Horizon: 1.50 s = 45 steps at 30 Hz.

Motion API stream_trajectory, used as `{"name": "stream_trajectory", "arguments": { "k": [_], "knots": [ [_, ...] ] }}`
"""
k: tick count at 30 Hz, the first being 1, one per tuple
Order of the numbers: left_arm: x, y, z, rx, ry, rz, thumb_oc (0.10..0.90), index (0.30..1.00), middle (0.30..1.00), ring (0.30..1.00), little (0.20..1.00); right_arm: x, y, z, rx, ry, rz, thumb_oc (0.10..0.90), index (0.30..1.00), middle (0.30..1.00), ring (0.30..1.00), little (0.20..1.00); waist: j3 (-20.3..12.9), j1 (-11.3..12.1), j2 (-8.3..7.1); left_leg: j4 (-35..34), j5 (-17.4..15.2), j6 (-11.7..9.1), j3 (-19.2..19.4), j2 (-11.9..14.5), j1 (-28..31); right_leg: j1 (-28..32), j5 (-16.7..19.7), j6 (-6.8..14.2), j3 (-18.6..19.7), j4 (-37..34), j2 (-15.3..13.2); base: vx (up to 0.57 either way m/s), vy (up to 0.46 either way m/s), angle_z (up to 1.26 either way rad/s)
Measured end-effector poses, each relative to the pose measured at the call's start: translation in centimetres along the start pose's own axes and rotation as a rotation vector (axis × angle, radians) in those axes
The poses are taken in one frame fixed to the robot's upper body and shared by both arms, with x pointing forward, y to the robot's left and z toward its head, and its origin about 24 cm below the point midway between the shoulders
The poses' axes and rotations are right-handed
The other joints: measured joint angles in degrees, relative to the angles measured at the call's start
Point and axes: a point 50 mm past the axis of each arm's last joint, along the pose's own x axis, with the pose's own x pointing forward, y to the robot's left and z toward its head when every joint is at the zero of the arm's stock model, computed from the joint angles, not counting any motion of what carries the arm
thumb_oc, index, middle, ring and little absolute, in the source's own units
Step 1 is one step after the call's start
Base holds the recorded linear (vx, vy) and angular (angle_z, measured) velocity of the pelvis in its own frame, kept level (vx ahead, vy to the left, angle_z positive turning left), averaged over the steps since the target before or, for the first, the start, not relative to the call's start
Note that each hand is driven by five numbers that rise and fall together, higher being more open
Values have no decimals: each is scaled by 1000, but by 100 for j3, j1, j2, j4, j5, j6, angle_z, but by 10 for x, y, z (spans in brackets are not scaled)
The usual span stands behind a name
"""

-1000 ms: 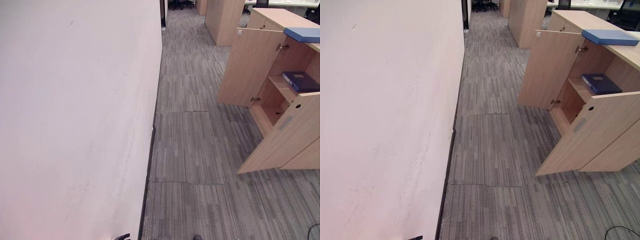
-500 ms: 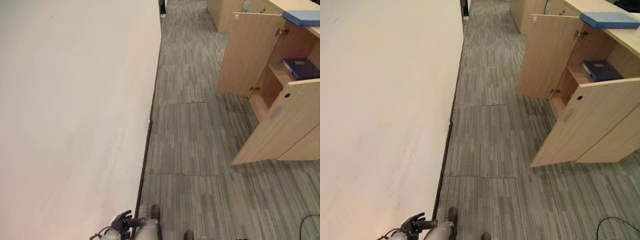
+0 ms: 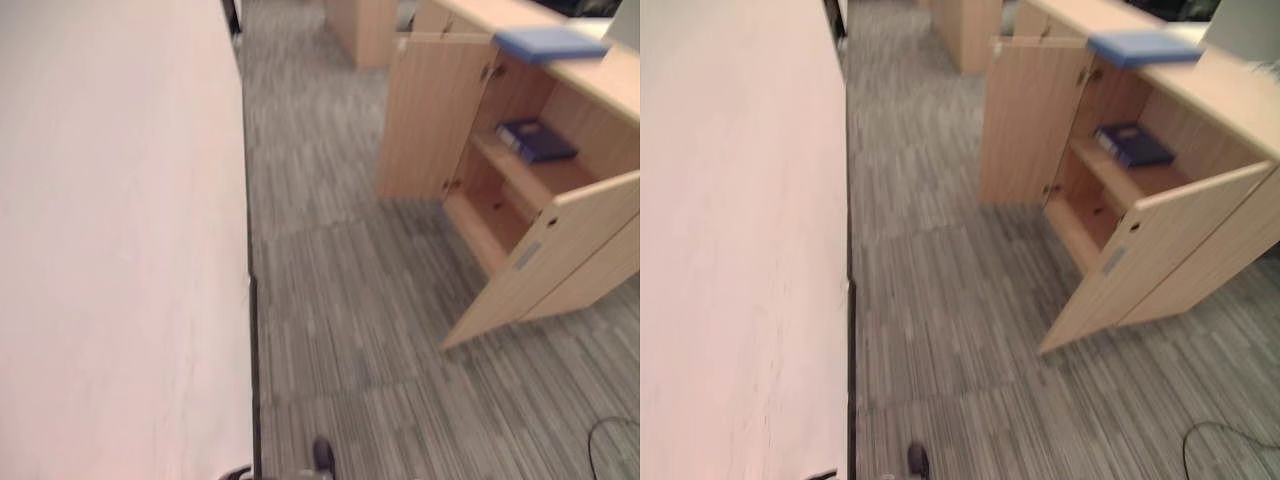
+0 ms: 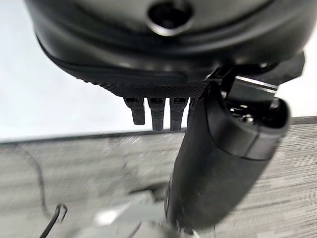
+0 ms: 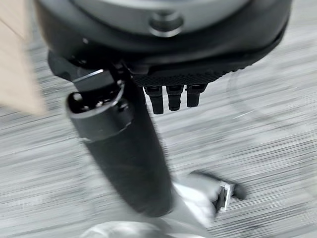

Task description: Put the empty folder in the office cabinet

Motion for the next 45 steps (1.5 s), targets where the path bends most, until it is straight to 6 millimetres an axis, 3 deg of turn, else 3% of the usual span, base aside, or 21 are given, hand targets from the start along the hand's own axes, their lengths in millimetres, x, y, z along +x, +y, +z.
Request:
{"name": "stream_trajectory", "arguments": {
  "k": [1,2,5,7,10,12,15,17,18,20,23,28,32,33,35,36,38,40,41,43,45],
  "knots": [
    [0,0,1,-4,-6,2,800,900,900,900,900,0,-3,2,3,-5,-10,800,900,900,900,900,-1,13,2,6,-58,64,-24,-83,43,-127,-25,31,60,25,-106,328,202,58],
    [1,-8,15,1,-37,-35,800,900,900,900,900,0,-13,9,8,-25,-37,800,900,900,900,900,27,1,175,32,-208,133,-266,-145,138,-496,-205,-188,17,-470,-83,261,118,47],
    [0,-27,14,13,-35,-84,800,900,900,900,900,0,-15,27,32,-72,-46,800,900,900,900,900,267,-53,490,54,-194,91,-409,-87,372,-879,-286,-178,-145,-1865,35,145,3,59],
    [-1,-27,8,12,-24,-81,800,900,900,900,900,0,-12,32,45,-83,-39,800,900,900,900,900,310,-44,473,51,-334,15,-430,-51,570,-1134,-40,-71,-148,-2541,135,219,-70,42],
    [-1,-18,6,9,-30,-40,800,900,900,900,900,0,-2,45,52,-134,-17,800,900,900,900,900,439,-9,250,39,-588,-80,-393,-81,795,-1305,540,36,-122,-3705,211,247,-99,12],
    [-1,-12,-1,-5,-3,-12,800,900,900,900,900,0,3,52,83,-149,-4,800,900,900,900,900,504,-65,95,35,-727,-163,-586,-95,923,-1150,921,287,169,-4970,410,296,-102,19],
    [-1,-10,-7,10,16,-6,800,900,900,900,900,0,6,46,122,-119,2,800,900,900,900,900,537,-154,35,36,-1061,-247,-876,-55,1105,-938,1282,267,589,-5631,595,320,-123,36],
    [-1,-6,-9,24,23,6,800,900,900,900,900,1,8,29,122,-80,5,800,900,900,900,900,518,-252,-98,54,-1273,-403,-1136,-78,1275,-546,1169,306,667,-5705,519,347,-143,66],
    [-1,-8,-12,23,29,2,800,900,900,900,900,1,7,25,122,-68,0,800,900,900,900,900,551,-307,-59,69,-1363,-538,-1261,74,1364,-469,1494,325,608,-5640,605,479,-275,77],
    [-2,-14,-10,18,25,-10,800,900,900,900,900,1,2,25,118,-70,-10,800,900,900,900,900,461,-311,237,89,-1441,-891,-1363,575,1466,-397,1651,133,555,-5450,1039,471,-323,53],
    [0,-19,2,26,-11,-18,800,900,900,900,900,0,-3,39,115,-104,-20,800,900,900,900,900,412,-304,326,286,-1481,-1002,-1413,881,1344,-424,1649,-195,280,-5257,1212,350,-287,39],
    [0,3,3,60,-20,-6,800,900,900,900,900,-2,-35,48,146,-129,-90,800,900,900,900,900,419,-281,231,1058,-1191,-1638,-1553,1059,946,-164,1382,-572,-158,-5299,1246,304,-289,51],
    [-2,28,-16,60,43,48,800,900,900,900,900,-3,-39,45,142,-122,-92,800,900,900,900,900,429,-167,85,2983,-905,-2155,-1594,1192,180,331,1222,-846,-189,-5604,1421,183,-215,6],
    [-2,30,-18,60,50,53,800,900,900,900,900,-2,-39,41,140,-109,-90,800,900,900,900,900,429,-148,63,3304,-853,-2206,-1598,1218,51,407,1252,-849,-194,-5662,1443,184,-184,-20],
    [-3,31,-21,61,58,53,800,900,900,900,900,-2,-39,37,124,-93,-88,800,900,900,900,900,471,-126,-5,4056,-510,-2116,-1536,1286,-280,593,1114,-1216,-132,-5741,1541,240,-198,1],
    [-2,30,-17,61,41,50,800,900,900,900,900,-2,-39,34,125,-80,-89,800,900,900,900,900,474,-75,-56,4336,-683,-2048,-1331,1316,-558,662,1105,-1261,-112,-5814,1536,190,-95,15],
    [-2,29,-8,61,4,48,800,900,900,900,900,-2,-39,29,126,-58,-91,800,900,900,900,900,540,-26,-158,3850,-903,-1814,-1075,1178,-871,811,1141,-1389,-79,-5961,1507,200,-51,-1],
    [-1,28,-6,61,-3,45,800,900,900,900,900,-1,-36,27,124,-48,-85,800,900,900,900,900,586,51,-188,2703,-876,-1727,-1037,989,-1026,973,1083,-1295,-42,-6086,1538,201,-11,-13],
    [-1,29,-6,61,-2,48,800,900,900,900,900,-1,-35,26,124,-46,-82,800,900,900,900,900,614,30,-175,2278,-745,-1676,-993,958,-1183,1064,1005,-1323,-42,-6102,1579,284,12,-22],
    [-2,29,-13,73,19,47,800,900,900,900,900,-1,-36,25,76,-35,-87,800,900,900,900,900,616,121,-40,16,-38,-1850,-1067,933,-1175,1218,809,-1113,16,-6111,1781,365,22,-34],
    [-2,30,-11,77,15,52,800,900,900,900,900,-1,-37,22,59,-24,-91,800,900,900,900,900,724,182,100,-39,377,-1834,-1085,1031,-1581,1414,832,-1291,-6,-6109,1953,324,31,-21]
  ]
}}
